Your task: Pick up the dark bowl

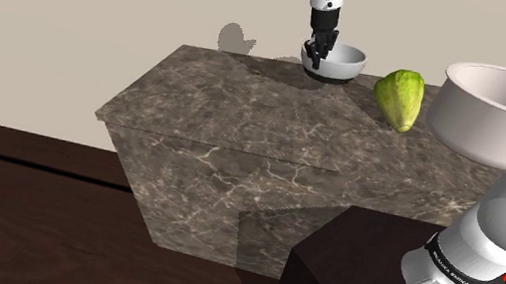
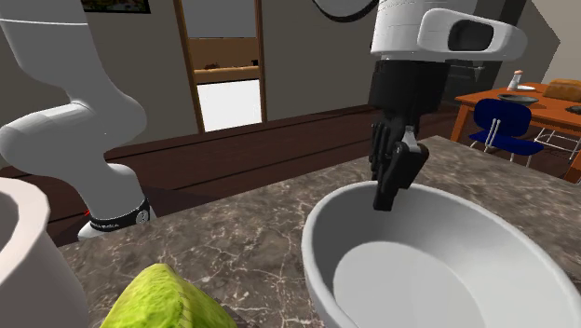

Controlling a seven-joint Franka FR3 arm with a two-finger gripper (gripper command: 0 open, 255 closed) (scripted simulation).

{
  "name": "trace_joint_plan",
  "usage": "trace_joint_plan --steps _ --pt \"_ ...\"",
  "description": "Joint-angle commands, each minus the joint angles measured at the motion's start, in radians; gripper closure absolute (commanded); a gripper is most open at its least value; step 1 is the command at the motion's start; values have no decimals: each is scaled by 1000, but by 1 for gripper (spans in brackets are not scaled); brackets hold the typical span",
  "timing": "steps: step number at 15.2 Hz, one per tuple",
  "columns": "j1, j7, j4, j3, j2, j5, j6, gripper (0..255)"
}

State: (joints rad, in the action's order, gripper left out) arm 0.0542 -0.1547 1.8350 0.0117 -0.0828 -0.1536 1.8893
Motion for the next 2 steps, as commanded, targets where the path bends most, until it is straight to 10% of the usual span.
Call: trace_joint_plan --steps 1,2 --pt "1 -3 -12 1 2 0 -13 255" --pt "1 -3 -12 1 2 0 -13 255"
